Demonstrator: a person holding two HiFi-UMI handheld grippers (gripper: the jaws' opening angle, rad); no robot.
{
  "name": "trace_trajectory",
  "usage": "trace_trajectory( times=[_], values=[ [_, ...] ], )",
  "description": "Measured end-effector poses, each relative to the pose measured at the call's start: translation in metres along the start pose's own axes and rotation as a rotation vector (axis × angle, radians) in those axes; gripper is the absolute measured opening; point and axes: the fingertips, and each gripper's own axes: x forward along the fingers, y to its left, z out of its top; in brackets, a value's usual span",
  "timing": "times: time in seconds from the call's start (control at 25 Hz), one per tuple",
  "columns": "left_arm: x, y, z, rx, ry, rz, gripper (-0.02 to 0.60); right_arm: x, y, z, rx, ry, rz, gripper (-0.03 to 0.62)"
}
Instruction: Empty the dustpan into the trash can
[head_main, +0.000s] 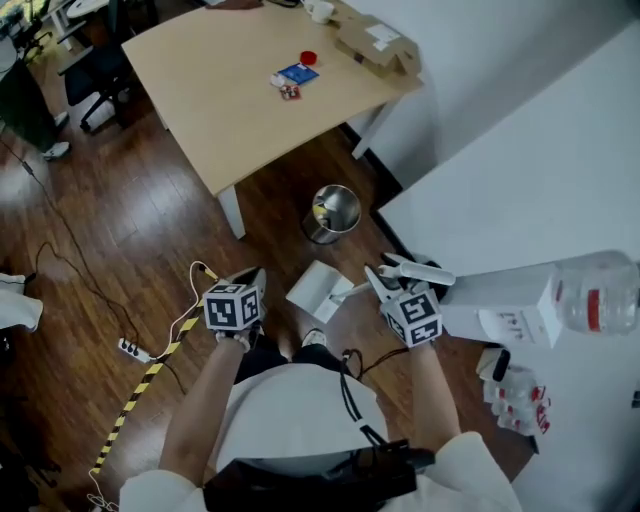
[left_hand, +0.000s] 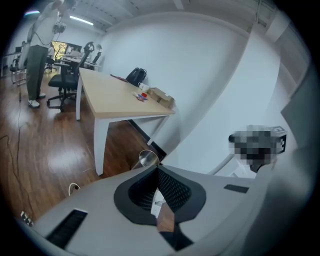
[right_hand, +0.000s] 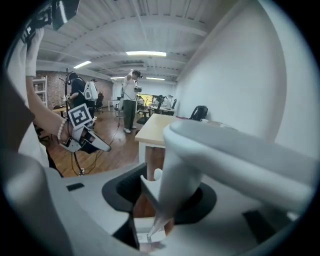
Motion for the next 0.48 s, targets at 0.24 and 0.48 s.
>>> trace_trajectory(
  times=[0.24,0.48],
  values=[
    [-0.021,0.022,-0.019,-0.051,-0.005,0.045,-0.010,0.056,0.029,-0.022,0.087,-0.051,-0.029,0.178],
    [-0.041,0.049,-0.029,-0.088,-0.010,0.078,-0.011,0.113,0.056,-0.035,0.139,-0.069,-0.074,0.178]
  ],
)
